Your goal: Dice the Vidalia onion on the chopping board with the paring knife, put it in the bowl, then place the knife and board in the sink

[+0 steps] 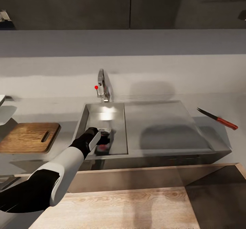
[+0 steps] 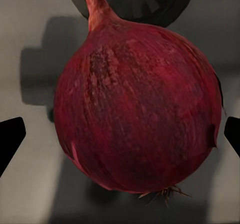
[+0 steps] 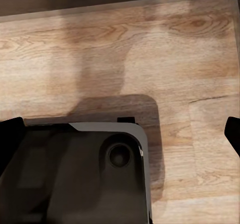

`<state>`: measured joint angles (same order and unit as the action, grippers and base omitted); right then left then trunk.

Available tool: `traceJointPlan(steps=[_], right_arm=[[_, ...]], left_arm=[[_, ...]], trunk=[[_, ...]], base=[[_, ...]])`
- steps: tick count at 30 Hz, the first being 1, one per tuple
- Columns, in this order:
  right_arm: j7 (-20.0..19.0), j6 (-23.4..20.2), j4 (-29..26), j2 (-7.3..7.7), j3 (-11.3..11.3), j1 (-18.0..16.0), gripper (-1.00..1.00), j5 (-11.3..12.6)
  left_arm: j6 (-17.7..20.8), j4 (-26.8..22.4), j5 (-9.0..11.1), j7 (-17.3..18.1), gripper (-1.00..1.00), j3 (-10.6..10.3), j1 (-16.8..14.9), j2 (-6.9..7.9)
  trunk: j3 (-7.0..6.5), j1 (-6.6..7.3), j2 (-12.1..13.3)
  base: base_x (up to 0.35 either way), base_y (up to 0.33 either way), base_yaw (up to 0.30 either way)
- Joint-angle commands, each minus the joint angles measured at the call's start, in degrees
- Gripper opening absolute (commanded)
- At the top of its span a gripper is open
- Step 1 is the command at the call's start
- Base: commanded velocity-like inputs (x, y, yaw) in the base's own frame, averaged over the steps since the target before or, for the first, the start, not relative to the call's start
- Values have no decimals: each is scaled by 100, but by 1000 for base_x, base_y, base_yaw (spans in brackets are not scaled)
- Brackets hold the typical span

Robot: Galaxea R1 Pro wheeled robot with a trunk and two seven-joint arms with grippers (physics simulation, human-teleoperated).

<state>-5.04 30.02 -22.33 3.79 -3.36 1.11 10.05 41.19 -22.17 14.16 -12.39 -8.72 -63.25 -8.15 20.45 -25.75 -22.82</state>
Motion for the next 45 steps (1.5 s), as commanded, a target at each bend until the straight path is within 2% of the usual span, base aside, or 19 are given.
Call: traceJointPlan(steps=[1,11,12,32,45], right_arm=[[-19,9,-8,15,-37,2,100,60],[-15,5,-8,34,-33,2,100,58],[-15,7,-8,34,-33,2,100,58],[-5,13,-8,16,-24,3,100,73],[-5,13,-8,8,-23,3,100,76]], left_arm=[[21,-7,61,-44,100,-42,-3,1],[21,-8,61,-44,100,-42,-3,6],[21,-8,61,-44,-100,-42,-3,6],[21,-11,61,-44,-100,-42,-3,6],[21,-29,61,-44,-100,-42,-3,6]], trunk=[[9,-3,-10],[10,-3,-10],[10,-3,-10],[6,-3,-10],[-102,-3,-10]], base=[[0,0,0],[0,0,0],[0,0,0],[0,0,0],[0,0,0]])
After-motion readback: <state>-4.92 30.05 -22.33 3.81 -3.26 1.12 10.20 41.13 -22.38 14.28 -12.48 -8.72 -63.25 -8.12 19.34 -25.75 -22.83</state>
